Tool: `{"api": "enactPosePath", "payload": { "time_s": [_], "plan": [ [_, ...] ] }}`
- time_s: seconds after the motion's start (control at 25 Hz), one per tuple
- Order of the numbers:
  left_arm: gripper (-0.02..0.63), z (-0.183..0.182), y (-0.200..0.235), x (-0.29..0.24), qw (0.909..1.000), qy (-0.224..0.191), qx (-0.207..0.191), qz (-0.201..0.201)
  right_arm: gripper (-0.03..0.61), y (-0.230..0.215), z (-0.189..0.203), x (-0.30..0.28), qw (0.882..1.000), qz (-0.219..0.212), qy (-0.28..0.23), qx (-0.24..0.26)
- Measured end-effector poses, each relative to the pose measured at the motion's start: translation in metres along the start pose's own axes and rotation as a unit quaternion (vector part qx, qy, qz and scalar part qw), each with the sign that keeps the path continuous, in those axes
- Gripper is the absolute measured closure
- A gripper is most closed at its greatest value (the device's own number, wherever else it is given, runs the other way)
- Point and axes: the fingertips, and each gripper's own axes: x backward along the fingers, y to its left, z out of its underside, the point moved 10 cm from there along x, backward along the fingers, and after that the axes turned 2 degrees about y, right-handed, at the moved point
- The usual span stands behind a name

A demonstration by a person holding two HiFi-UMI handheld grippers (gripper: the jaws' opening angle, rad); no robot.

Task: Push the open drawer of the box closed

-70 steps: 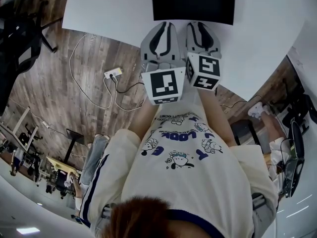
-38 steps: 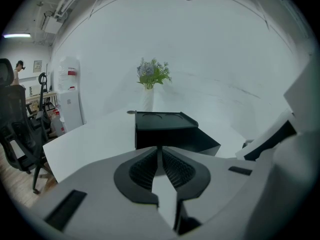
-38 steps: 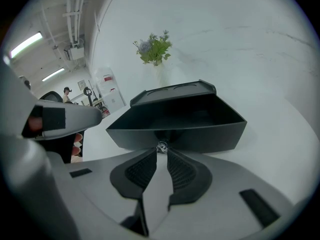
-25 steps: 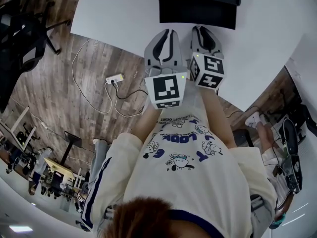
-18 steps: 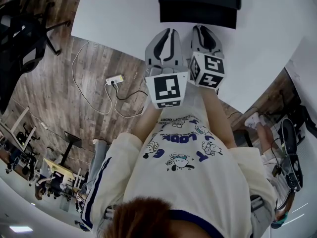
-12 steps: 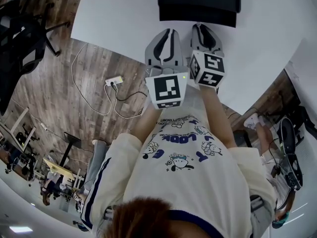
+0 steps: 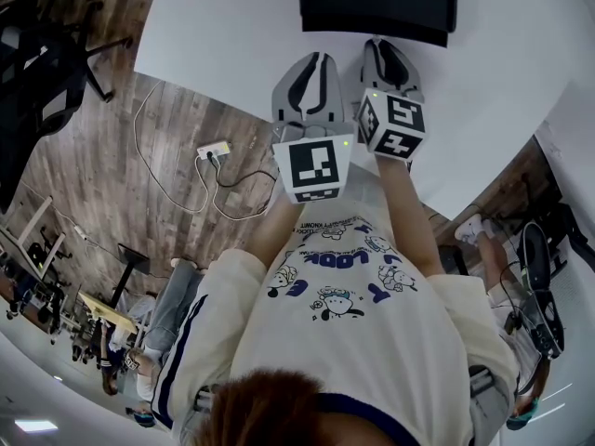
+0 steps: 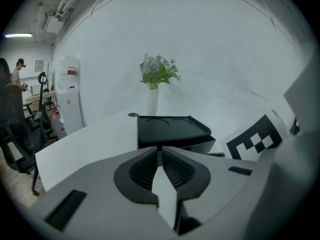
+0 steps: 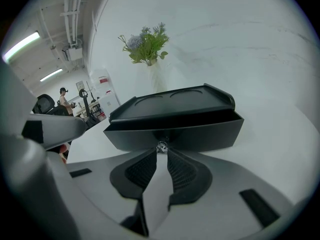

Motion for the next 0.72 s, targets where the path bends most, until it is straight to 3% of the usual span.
{"api": "enactPosePath", "payload": {
  "time_s": [0.72],
  "plan": [
    [0.574, 0.0, 0.008, -0.001, 0.9999, 0.01, 0.009, -0.009, 0.496, -0.001, -0.018, -0.019, 1.0, 0.003, -0.016, -0.001]
  ]
}}
